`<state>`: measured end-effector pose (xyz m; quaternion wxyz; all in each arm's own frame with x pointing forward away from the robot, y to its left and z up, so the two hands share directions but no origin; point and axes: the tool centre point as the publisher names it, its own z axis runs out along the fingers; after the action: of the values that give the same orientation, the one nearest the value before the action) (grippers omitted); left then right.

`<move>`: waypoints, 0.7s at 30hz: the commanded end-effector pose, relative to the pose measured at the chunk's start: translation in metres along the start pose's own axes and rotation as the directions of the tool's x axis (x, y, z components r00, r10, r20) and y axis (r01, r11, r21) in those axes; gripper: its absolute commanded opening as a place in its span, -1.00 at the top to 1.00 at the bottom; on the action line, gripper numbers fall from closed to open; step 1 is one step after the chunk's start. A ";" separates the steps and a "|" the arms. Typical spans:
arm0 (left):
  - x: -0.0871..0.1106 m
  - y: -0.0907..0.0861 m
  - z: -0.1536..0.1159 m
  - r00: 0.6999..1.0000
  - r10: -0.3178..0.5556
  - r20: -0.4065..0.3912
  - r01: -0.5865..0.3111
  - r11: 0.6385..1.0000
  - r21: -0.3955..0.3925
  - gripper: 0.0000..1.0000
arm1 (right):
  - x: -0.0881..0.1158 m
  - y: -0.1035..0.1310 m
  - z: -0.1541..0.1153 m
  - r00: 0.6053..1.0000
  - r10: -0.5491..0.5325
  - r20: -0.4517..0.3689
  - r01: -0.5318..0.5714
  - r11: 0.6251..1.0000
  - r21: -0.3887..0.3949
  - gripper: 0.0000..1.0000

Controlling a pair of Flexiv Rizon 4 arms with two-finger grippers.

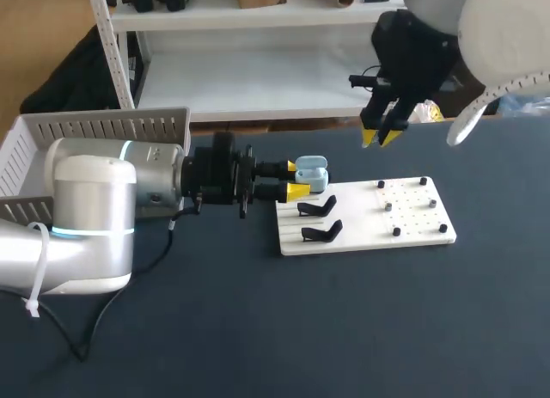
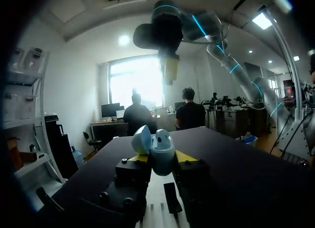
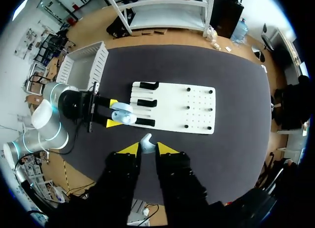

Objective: Pick up each earbud case from the left stands, insert the matching earbuds, close the lid, and place the case in the box.

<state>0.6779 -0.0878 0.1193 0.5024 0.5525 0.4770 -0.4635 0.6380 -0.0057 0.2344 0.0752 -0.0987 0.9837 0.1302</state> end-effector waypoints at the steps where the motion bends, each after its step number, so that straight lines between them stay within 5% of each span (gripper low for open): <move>1: 0.001 0.000 0.000 1.000 0.002 0.002 -0.002 1.000 -0.003 1.00 | 0.001 0.016 0.005 0.999 -0.039 -0.008 0.039 0.999 -0.001 1.00; 12: 0.001 0.000 0.000 1.000 0.002 0.002 -0.002 1.000 -0.003 1.00 | -0.004 0.053 0.030 0.985 -0.152 -0.087 0.153 0.988 0.011 1.00; 21: 0.001 0.000 0.000 1.000 0.002 0.002 -0.002 1.000 -0.003 1.00 | -0.004 0.059 0.043 0.982 -0.145 -0.118 0.150 0.988 0.038 1.00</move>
<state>0.6779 -0.0878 0.1193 0.5024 0.5525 0.4771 -0.4635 0.6315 0.0575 0.2086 0.0378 -0.1774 0.9782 0.1007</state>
